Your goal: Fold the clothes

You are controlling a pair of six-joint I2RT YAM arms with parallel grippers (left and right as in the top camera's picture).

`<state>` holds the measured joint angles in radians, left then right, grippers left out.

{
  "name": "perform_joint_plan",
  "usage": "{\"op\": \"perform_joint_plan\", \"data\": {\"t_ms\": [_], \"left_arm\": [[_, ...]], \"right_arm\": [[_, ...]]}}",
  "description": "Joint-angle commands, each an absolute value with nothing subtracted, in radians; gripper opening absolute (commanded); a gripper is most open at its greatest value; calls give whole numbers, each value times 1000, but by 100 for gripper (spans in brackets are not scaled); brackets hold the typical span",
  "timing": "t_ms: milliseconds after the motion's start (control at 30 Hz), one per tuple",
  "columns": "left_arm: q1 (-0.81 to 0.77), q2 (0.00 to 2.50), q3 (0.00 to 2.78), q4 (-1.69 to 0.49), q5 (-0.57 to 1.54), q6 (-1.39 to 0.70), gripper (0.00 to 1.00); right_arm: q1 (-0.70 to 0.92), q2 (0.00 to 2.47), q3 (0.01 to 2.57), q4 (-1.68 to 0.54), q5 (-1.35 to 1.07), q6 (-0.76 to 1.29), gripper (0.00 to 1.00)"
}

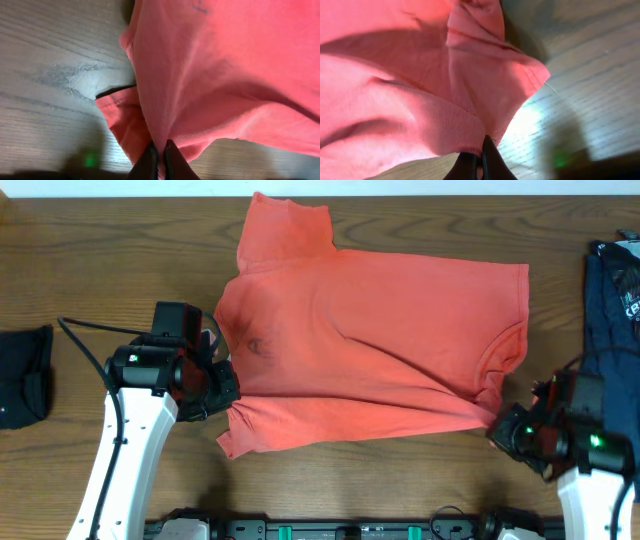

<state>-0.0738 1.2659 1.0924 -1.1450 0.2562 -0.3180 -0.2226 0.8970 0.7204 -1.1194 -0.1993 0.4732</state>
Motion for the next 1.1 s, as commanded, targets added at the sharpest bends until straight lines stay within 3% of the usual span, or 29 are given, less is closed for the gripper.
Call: {"op": "perform_joint_plan", "data": {"t_ms": [0, 267, 433, 633, 700, 733, 833, 933, 967, 1067], "left_arm": [[-71, 1251, 1095, -1158, 282, -323, 10], [-71, 1251, 1095, -1167, 303, -323, 11], [-71, 1251, 1095, -1172, 307, -324, 22], [-71, 1251, 1095, -1173, 419, -323, 23], [-71, 1252, 1095, -1177, 450, -323, 34], [-71, 1253, 1095, -1183, 455, -323, 37], [-71, 1258, 1095, -1187, 456, -318, 39], [-71, 1266, 1095, -1187, 456, -315, 41], [-71, 1267, 1095, -1187, 456, -315, 42], [-71, 1268, 1095, -1186, 456, -308, 43]], "right_arm": [[-223, 897, 719, -1150, -160, 517, 1], [-222, 1043, 718, -1167, -177, 519, 1], [-221, 1142, 718, -1160, -193, 519, 1], [-221, 1184, 718, -1137, -195, 521, 1], [-221, 1184, 718, -1132, -194, 520, 1], [-221, 1184, 718, -1128, -195, 520, 3], [-221, 1186, 718, -1126, -195, 504, 25], [-221, 1190, 718, -1144, -200, 492, 14], [-221, 1190, 718, -1142, -200, 487, 16], [-221, 1186, 735, -1069, -261, 411, 40]]}}
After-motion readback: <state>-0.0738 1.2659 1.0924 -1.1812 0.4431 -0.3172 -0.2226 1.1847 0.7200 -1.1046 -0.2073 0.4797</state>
